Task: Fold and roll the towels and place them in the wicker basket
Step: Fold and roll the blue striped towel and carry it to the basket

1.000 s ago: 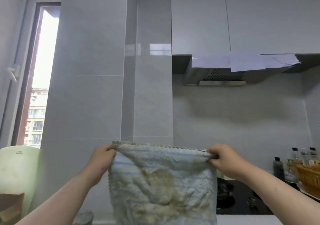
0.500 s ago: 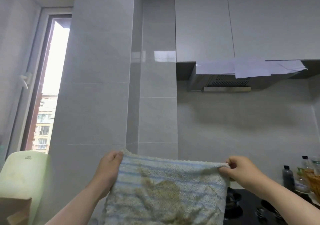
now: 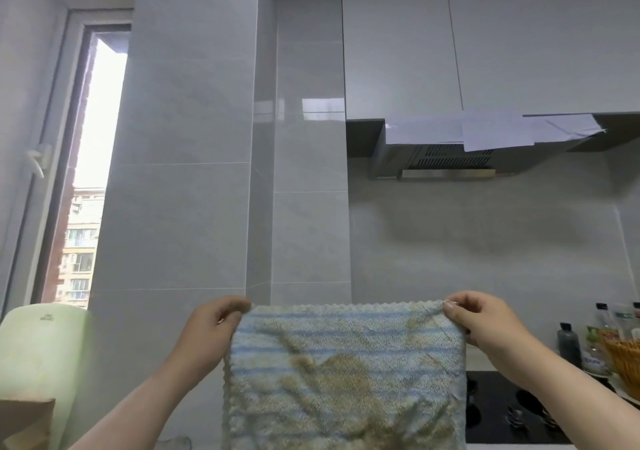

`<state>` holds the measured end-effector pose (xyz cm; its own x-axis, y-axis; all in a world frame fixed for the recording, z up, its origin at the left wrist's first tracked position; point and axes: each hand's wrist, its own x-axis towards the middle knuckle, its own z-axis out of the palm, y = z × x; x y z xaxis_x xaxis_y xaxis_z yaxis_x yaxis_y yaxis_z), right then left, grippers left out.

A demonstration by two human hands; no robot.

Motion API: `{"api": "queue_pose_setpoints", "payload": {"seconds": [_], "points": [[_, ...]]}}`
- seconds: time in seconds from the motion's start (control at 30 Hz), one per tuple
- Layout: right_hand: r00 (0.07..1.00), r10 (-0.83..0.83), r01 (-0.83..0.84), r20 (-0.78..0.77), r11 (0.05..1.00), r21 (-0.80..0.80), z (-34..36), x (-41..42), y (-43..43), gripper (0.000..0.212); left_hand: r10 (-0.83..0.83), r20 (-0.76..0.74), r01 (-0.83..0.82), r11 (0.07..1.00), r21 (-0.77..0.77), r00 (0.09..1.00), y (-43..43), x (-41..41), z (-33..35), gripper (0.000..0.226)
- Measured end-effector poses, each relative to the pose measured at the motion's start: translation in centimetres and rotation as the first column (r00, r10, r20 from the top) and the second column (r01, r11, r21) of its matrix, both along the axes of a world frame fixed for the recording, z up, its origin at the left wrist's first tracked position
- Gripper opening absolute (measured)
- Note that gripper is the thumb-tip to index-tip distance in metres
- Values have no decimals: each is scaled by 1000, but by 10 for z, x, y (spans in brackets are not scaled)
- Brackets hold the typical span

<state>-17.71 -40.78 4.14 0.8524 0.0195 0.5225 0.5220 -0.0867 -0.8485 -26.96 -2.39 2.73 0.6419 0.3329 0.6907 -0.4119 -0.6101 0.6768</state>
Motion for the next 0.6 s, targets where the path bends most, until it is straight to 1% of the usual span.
{"api": "queue_pose_setpoints", "payload": {"seconds": [0.1, 0.2, 0.4, 0.43, 0.5, 0.57, 0.6], "points": [[1000, -11, 11, 6, 1000, 7, -3, 3, -1, 7, 18, 3, -18, 1000, -25, 1000, -2, 1, -1, 26], [999, -21, 21, 33, 1000, 16, -5, 3, -1, 5, 44, -39, -44, 999, -1, 998, -2, 3, -3, 22], [996, -37, 34, 86, 999, 31, -7, 4, 3, 2, 116, -86, -119, 992, -30, 989, -2, 9, -4, 23], [995, -43, 39, 95, 999, 36, -6, 4, 3, 1, 110, -103, -116, 991, -61, 989, -2, 10, -3, 23], [994, -43, 38, 100, 998, 49, -5, 3, 4, 2, 50, -132, -76, 977, -199, 990, 0, 12, 0, 22], [995, -36, 32, 98, 998, 48, -4, 3, 5, 3, -8, -121, -34, 939, -341, 993, 2, 12, 4, 21], [995, -36, 32, 97, 998, 46, -4, 3, 6, 3, -11, -103, -27, 933, -360, 995, 3, 12, 6, 22]]}}
